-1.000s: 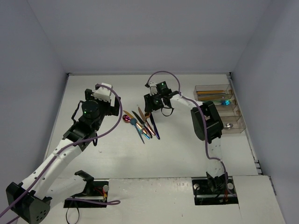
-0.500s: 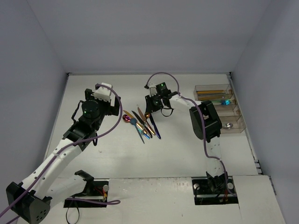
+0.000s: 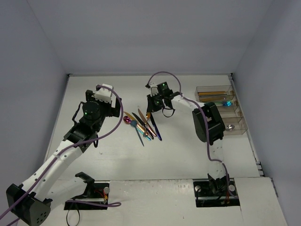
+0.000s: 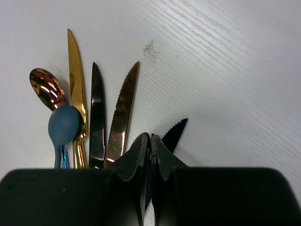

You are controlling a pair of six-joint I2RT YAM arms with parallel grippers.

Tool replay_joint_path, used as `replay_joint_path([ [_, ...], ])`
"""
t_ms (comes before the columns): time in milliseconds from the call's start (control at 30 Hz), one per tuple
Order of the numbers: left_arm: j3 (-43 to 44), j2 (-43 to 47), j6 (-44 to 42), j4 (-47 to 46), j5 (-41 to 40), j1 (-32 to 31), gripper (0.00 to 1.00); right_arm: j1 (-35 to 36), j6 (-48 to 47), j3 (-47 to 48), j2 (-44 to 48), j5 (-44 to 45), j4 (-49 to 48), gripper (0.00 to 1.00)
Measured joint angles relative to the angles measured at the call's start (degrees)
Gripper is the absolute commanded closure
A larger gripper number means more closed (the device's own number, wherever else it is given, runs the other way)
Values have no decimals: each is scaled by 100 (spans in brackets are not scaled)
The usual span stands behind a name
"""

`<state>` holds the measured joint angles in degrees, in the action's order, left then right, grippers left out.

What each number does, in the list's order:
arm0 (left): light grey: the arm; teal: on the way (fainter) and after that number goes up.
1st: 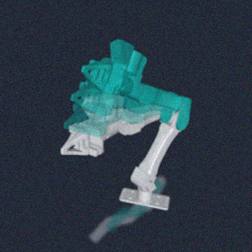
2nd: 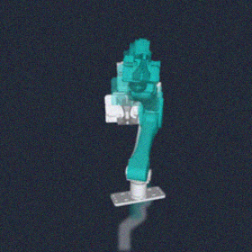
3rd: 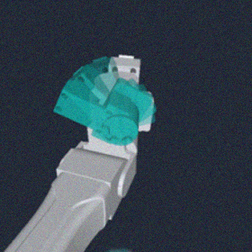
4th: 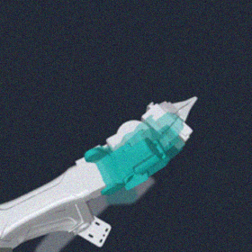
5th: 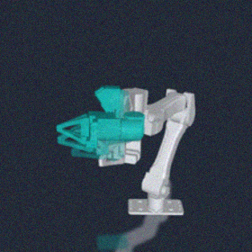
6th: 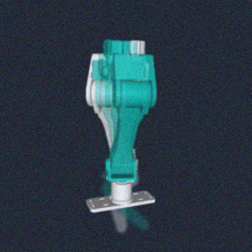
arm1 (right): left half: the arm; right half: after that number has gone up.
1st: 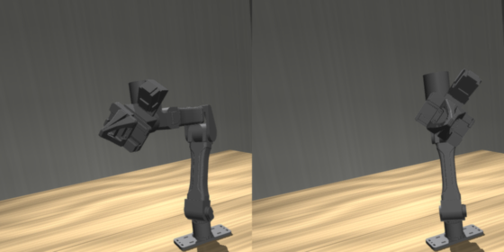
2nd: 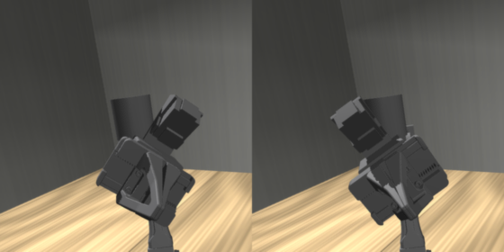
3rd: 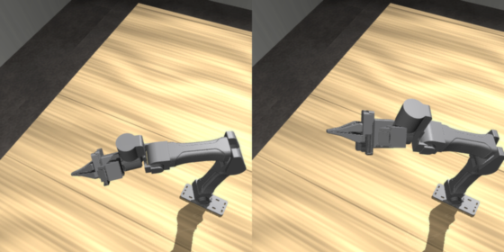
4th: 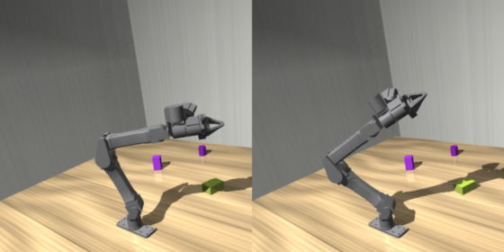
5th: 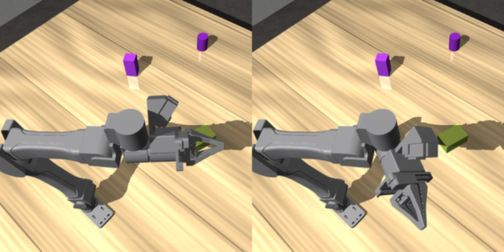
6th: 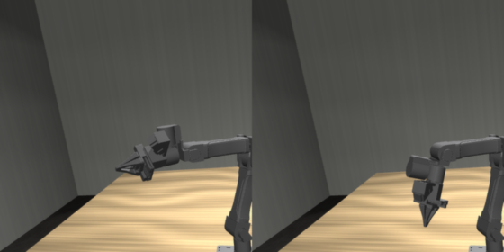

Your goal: Sort the eating utensils into containers

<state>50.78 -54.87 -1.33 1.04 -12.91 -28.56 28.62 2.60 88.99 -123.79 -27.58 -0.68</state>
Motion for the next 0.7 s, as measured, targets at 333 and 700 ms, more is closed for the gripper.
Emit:
replay_joint_path([
  [333, 0, 0, -1, 0, -2, 0, 10, -995, 139, -1337, 2339, 741, 15, 100],
  [700, 0, -42, -1, 0, -2, 0, 10, -2870, 994, -3210, 4436, 2544, 163, 100],
])
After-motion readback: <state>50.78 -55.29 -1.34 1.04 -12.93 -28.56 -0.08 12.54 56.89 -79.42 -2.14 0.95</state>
